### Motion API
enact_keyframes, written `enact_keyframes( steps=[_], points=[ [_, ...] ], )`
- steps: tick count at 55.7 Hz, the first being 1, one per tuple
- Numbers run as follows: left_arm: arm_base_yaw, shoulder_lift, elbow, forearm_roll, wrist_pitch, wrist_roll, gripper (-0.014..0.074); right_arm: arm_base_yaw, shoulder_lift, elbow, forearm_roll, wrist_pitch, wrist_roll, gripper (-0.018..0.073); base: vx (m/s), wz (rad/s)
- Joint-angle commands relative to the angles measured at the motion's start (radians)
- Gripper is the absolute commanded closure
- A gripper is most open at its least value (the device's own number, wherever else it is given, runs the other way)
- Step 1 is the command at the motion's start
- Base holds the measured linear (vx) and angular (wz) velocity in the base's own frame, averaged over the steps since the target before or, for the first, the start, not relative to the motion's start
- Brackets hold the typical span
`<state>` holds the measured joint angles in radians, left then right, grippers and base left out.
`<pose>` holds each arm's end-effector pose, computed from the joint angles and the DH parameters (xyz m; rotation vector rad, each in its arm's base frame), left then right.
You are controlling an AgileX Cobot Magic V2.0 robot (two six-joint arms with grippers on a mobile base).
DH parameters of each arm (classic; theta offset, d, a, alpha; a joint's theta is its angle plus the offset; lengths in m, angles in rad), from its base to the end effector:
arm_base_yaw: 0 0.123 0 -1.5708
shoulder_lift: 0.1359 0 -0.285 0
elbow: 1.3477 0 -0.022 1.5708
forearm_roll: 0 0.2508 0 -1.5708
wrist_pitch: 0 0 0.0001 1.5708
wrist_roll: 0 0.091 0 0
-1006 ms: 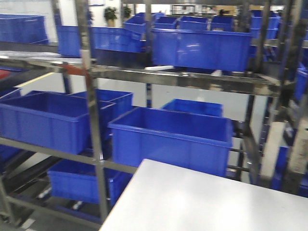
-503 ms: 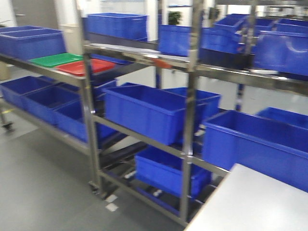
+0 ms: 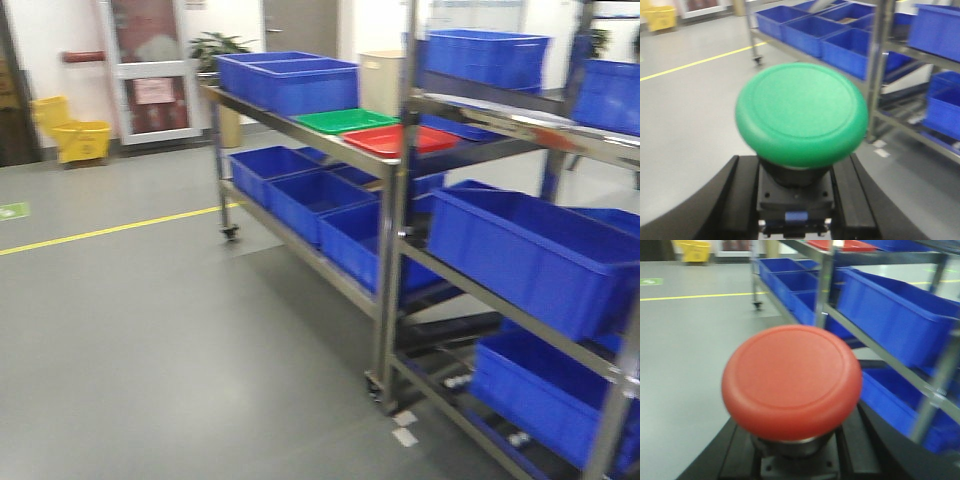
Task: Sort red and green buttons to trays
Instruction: 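Drive the base to the shelf holding green and red trays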
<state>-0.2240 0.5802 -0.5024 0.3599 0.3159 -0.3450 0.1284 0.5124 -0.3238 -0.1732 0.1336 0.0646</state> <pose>0.1215 -0.0174 0.3087 0.1304 1.8523 -0.0548 0.1124 0.0124 0.2705 -0.1956 1.7931 -0.0055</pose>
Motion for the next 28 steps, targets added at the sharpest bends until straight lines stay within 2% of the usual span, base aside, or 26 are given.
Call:
enact_keyframes(
  steps=[1, 28],
  points=[
    [-0.004, 0.002, -0.031, 0.004, -0.081, -0.002, 0.0595, 0.000, 0.001, -0.031, -0.008, -0.089, -0.004, 0.0568, 0.13, 0.60],
    [-0.004, 0.002, -0.031, 0.004, -0.080, -0.002, 0.0595, 0.000, 0.001, -0.031, -0.008, -0.081, -0.004, 0.0568, 0.20, 0.49]
  ],
)
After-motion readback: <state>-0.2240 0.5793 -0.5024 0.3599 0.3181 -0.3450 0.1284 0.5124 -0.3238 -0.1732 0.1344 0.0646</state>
